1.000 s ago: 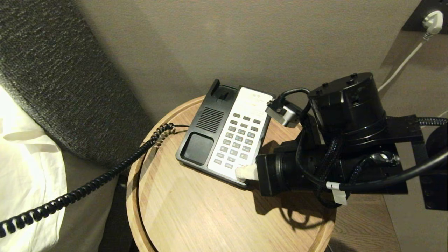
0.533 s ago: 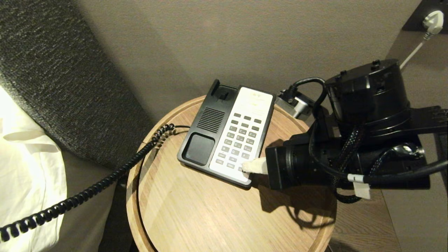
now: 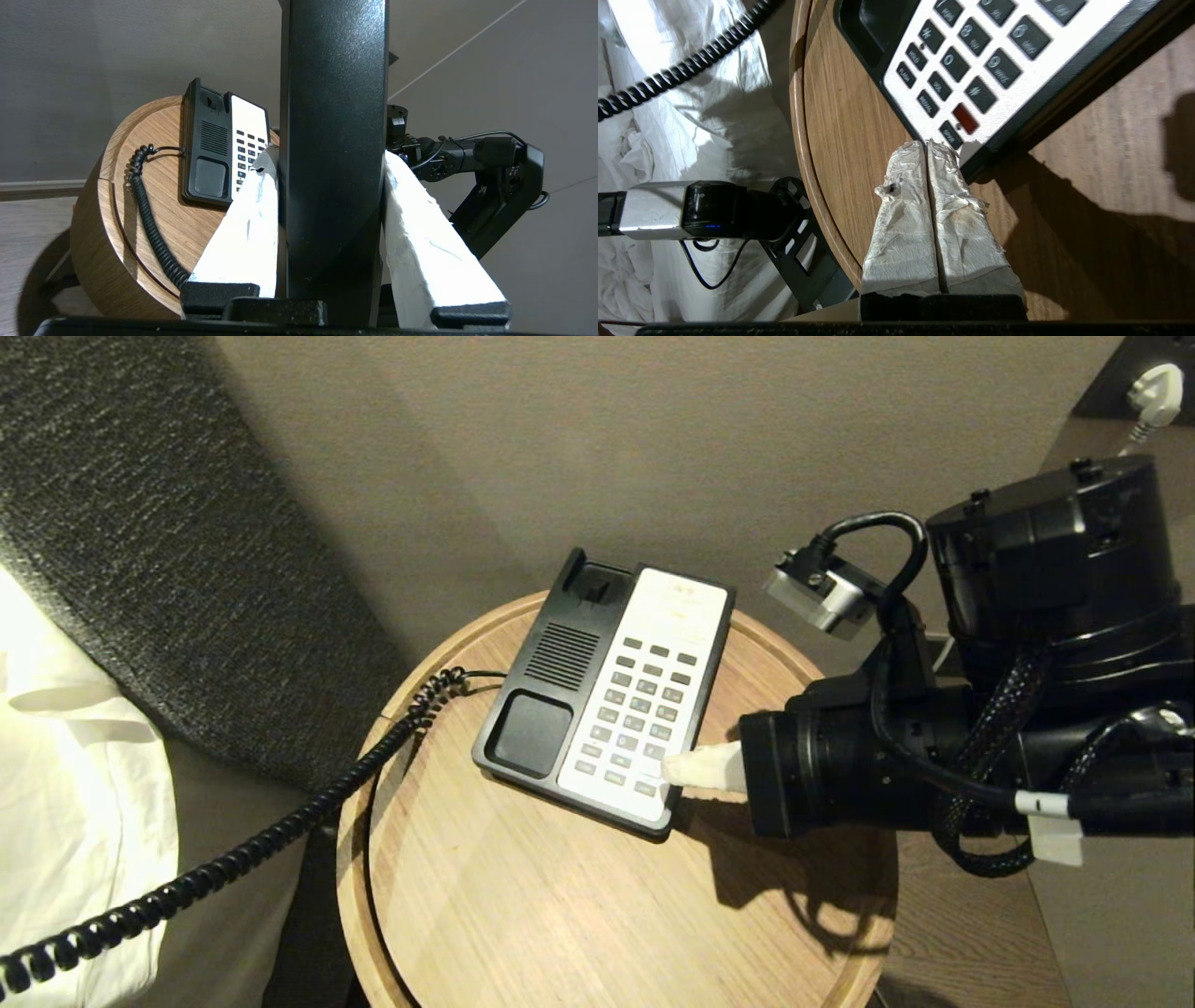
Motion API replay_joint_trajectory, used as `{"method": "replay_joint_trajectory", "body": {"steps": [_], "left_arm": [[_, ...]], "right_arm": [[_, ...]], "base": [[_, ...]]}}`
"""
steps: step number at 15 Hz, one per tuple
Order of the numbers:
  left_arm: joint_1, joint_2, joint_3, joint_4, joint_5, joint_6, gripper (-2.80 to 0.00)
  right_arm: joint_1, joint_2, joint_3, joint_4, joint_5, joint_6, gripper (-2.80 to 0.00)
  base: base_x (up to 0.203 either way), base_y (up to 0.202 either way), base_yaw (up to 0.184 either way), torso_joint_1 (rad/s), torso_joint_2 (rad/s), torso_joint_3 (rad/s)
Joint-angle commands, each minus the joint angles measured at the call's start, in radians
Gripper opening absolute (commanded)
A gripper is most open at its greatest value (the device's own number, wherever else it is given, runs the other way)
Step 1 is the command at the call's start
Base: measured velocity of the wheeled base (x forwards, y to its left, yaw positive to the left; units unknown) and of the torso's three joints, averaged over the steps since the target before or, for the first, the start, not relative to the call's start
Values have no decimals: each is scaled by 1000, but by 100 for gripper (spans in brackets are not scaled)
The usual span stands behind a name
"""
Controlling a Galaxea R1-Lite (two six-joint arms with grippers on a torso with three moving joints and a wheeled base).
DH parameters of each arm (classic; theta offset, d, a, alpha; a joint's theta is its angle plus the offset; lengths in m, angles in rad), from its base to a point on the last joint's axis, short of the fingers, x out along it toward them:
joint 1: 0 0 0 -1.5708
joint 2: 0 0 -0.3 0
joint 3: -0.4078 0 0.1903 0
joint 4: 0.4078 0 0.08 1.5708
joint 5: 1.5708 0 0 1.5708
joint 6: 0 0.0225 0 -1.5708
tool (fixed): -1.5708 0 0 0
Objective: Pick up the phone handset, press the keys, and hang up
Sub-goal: Dial the number
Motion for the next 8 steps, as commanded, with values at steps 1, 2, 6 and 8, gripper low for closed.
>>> {"method": "replay_joint_trajectory", "body": {"steps": [1,2,6,8], "left_arm": [[2,5,-3,2,1,-3,-280],[2,-2,-5,3,2,-5,-280],[2,-10,-18,2,5,-5,-280],[2,-10,-28,3,5,-5,-280]], "right_arm": [[13,34,-9,-9,0,-2,-280],[23,42,-19,-5,-1,-2,-280],[29,74,-24,-12,-6,-5,-280],[28,83,-25,-12,-8,-6,-280]], "base": [[0,0,0,0,0,0],[0,0,0,0,0,0],[0,0,0,0,0,0],[0,0,0,0,0,0]]}}
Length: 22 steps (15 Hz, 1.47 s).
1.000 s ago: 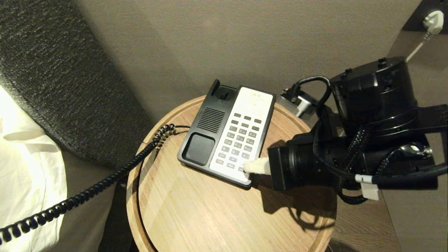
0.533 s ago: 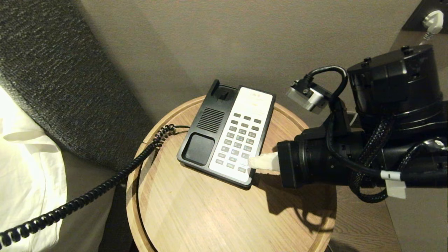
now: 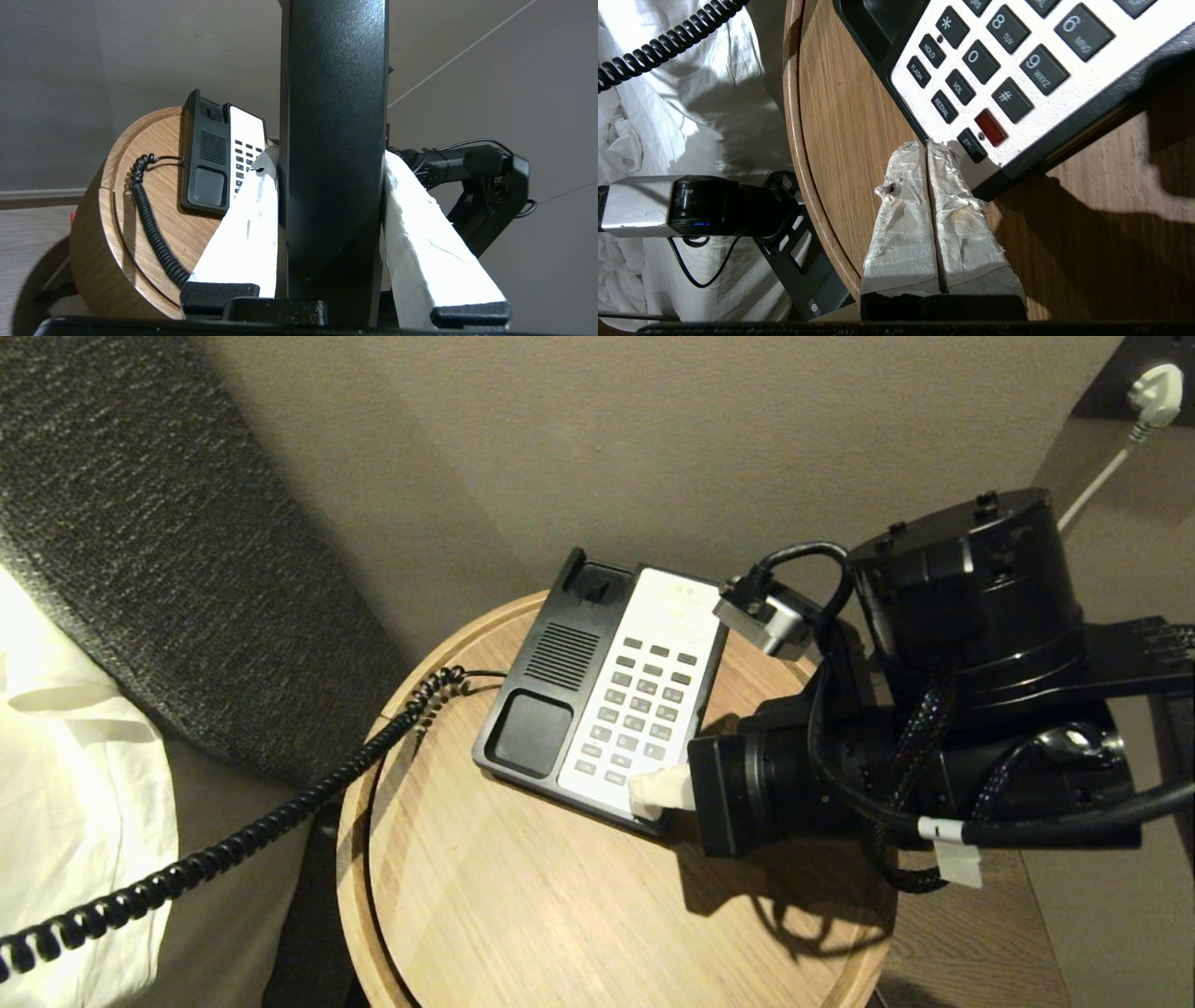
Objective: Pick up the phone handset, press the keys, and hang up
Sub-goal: Dial the number
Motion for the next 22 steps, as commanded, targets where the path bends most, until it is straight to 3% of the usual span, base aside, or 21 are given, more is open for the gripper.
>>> {"method": "replay_joint_trajectory", "body": {"steps": [1,22], "left_arm": [[0,-1,-9,2,0,-3,-280],[0,-1,-24,2,-3,-1,-280]], "right_arm": [[-1,18,-2,1,-1,1,-280],[-47,60,10,-42,-18,-47,-280]], "base": [[0,0,0,0,0,0],[0,0,0,0,0,0]]}}
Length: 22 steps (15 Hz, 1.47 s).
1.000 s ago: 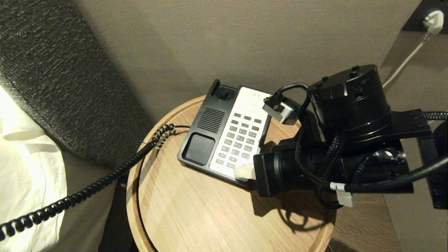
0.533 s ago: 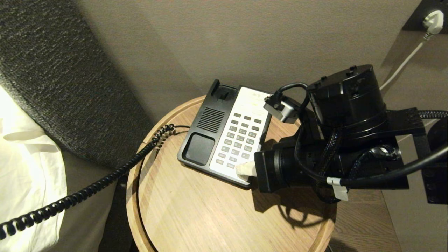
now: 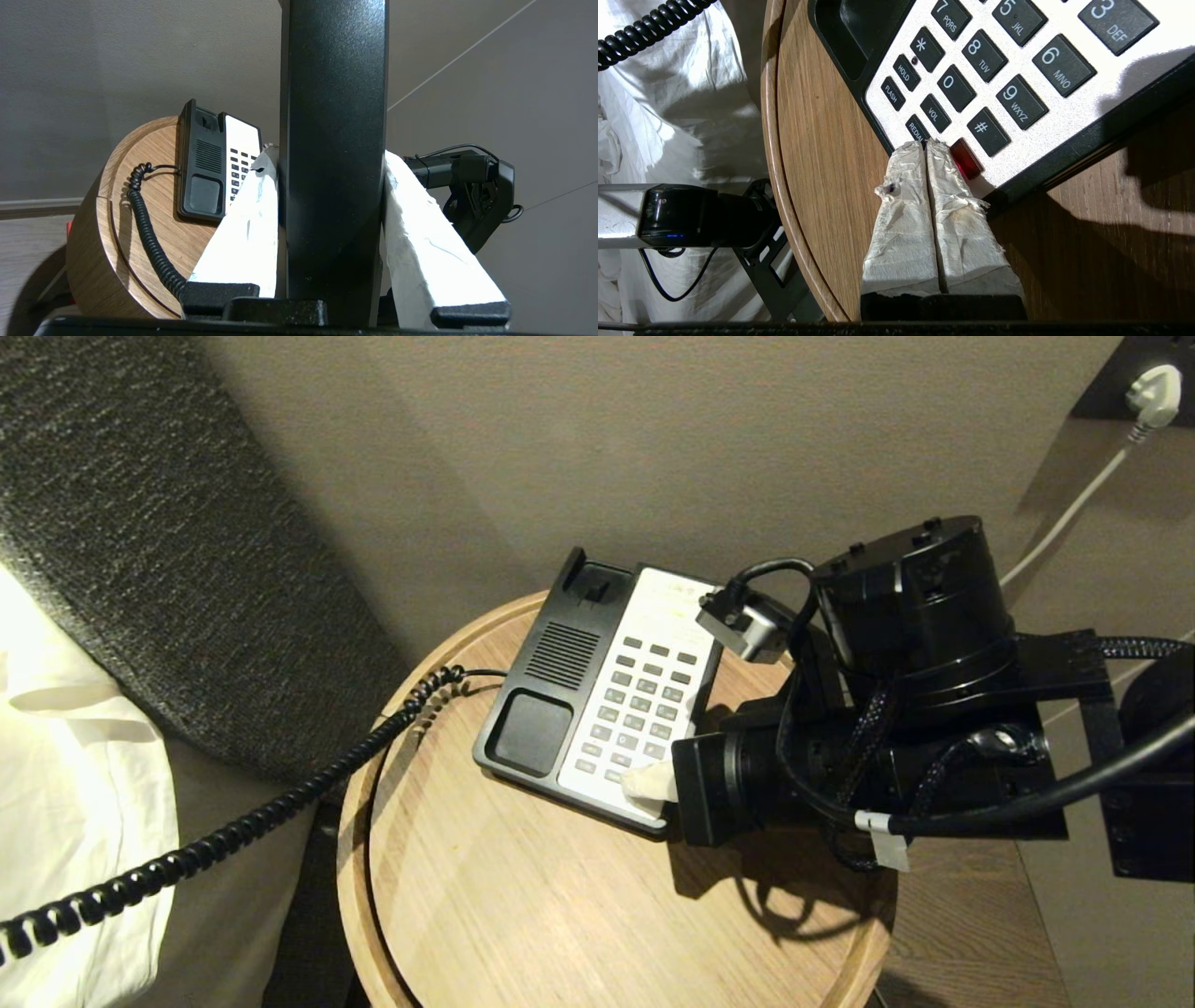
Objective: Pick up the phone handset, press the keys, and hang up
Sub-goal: Dial the number, then put the handset back
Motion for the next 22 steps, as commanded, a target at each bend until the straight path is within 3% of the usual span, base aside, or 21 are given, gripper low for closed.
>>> {"method": "replay_joint_trajectory", "body": {"steps": [1,9,14,17,20,22], "left_arm": [[0,0,3,2,0,-3,-280],[0,0,16,15,-1,-3,-280],[0,103,0,7,-22,8,-280],[1,256,-17,13,-30,87,-280],[-10,470,-56,11,82,168,-280],[-56,610,-94,5,196,215,-280]], "right_arm": [[-1,9,3,2,-3,2,-280],[0,-58,-26,19,-3,9,-280],[-1,-137,-33,47,-3,20,-280],[-43,-227,-33,124,-27,24,-280],[-112,-320,-33,206,-84,16,-280],[-153,-377,-35,272,-183,1,-280]], "base": [[0,0,0,0,0,0],[0,0,0,0,0,0],[0,0,0,0,0,0],[0,0,0,0,0,0],[0,0,0,0,0,0],[0,0,0,0,0,0]]}}
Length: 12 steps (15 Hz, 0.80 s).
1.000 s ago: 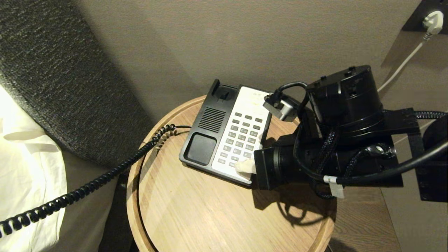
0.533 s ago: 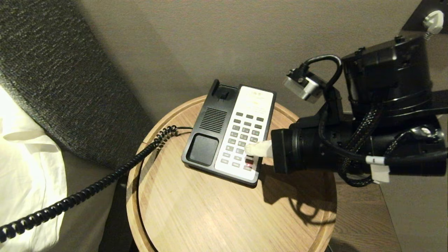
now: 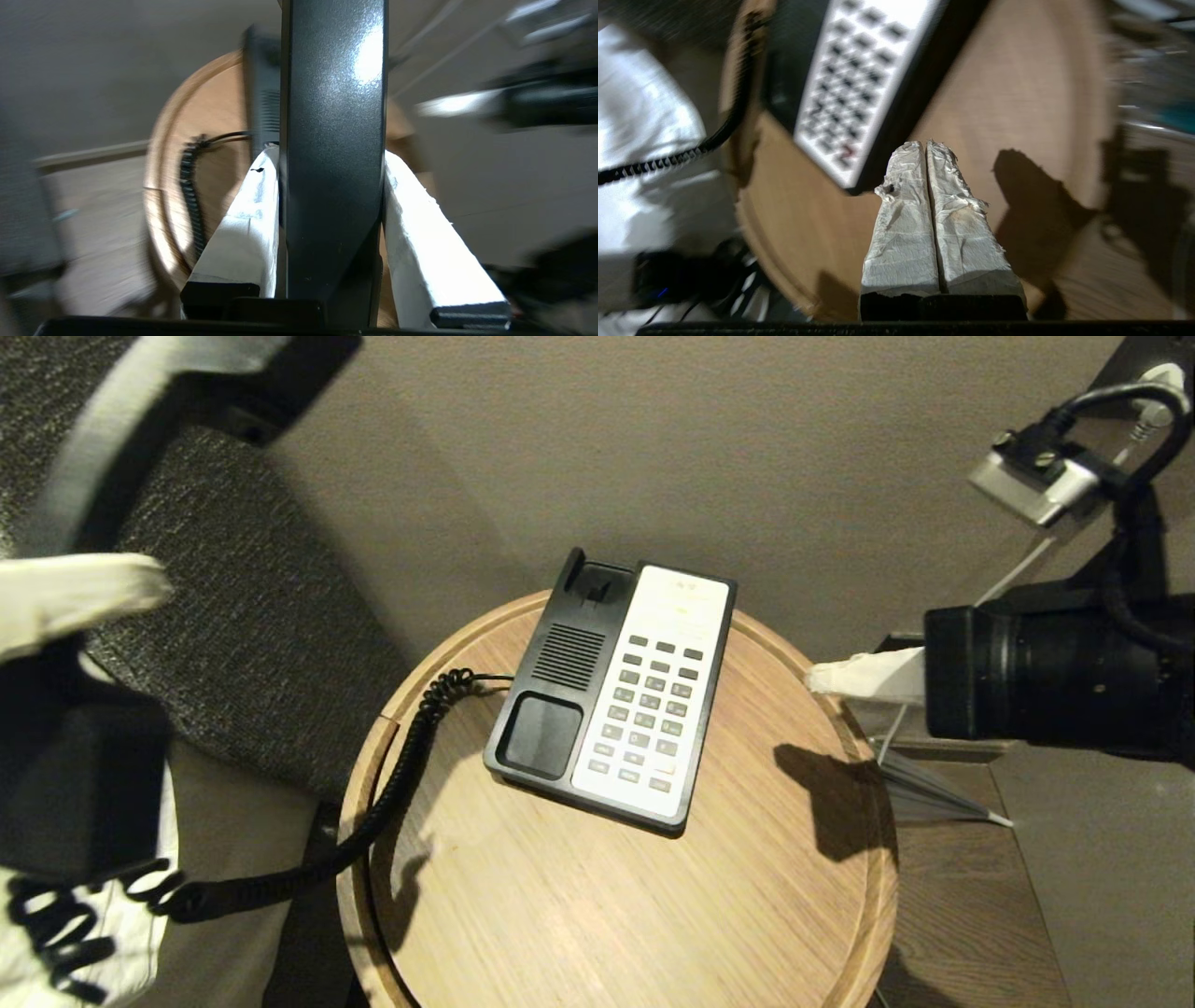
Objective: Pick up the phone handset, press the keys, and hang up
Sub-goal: Put the handset back
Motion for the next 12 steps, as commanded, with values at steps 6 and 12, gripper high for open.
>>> {"method": "replay_joint_trajectory", "body": {"steps": [6,12], "left_arm": [[-74,512,-217,-5,296,19,-280],[-72,629,-232,-1,396,10,-280]], "right_arm": [[-36,-250,29,141,-129,6,-280],[-40,-324,58,160,-134,5,-280]], "base": [[0,0,0,0,0,0],[0,0,0,0,0,0]]}}
